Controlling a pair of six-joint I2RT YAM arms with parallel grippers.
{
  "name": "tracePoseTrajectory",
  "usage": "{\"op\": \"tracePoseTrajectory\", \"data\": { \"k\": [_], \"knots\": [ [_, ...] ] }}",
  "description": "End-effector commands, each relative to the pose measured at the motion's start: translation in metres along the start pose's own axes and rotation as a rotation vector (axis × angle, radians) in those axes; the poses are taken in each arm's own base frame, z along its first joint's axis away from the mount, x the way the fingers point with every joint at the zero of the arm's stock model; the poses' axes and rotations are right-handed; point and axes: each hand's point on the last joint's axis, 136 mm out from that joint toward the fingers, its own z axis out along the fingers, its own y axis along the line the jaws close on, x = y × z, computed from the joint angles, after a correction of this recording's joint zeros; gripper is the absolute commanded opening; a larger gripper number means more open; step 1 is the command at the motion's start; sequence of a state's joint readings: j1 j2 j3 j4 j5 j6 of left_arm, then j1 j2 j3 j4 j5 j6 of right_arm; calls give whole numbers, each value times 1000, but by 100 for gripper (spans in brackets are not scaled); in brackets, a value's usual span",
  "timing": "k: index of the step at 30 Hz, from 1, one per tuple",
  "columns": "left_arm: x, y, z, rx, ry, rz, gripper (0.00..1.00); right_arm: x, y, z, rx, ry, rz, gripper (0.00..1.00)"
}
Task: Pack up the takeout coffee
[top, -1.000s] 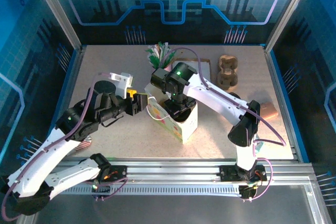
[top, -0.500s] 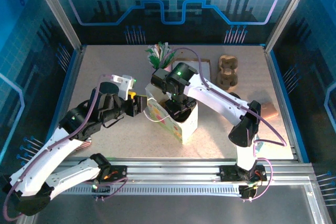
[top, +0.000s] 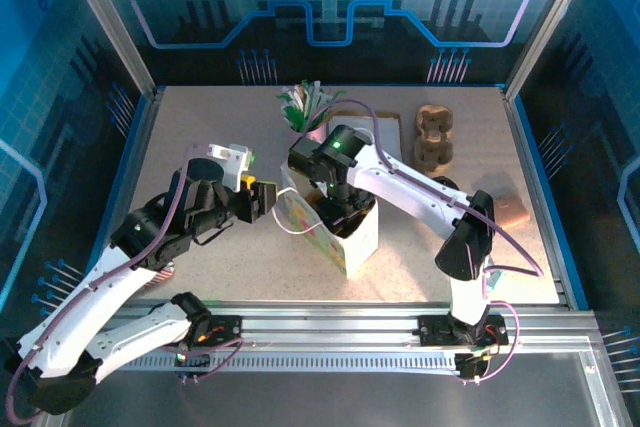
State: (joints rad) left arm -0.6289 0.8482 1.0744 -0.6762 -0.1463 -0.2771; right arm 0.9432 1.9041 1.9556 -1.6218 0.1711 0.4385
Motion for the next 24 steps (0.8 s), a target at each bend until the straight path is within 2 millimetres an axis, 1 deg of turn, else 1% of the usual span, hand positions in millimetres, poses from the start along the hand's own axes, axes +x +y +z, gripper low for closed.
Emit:
{"op": "tracePoseTrajectory", "data": {
  "k": [1,9,16,24],
  "knots": [
    [1,5,2,-18,-4,21,54,25,-2,4,17,102,-34,48],
    [2,6,3,-21,1,22,53,21,-7,7,27,88,-6,47],
    [5,7,5,-24,8,20,53,14,-3,11,10,54,20,46],
    [8,9,6,-31,18,21,53,11,-6,13,0,25,69,46]
  ]
}}
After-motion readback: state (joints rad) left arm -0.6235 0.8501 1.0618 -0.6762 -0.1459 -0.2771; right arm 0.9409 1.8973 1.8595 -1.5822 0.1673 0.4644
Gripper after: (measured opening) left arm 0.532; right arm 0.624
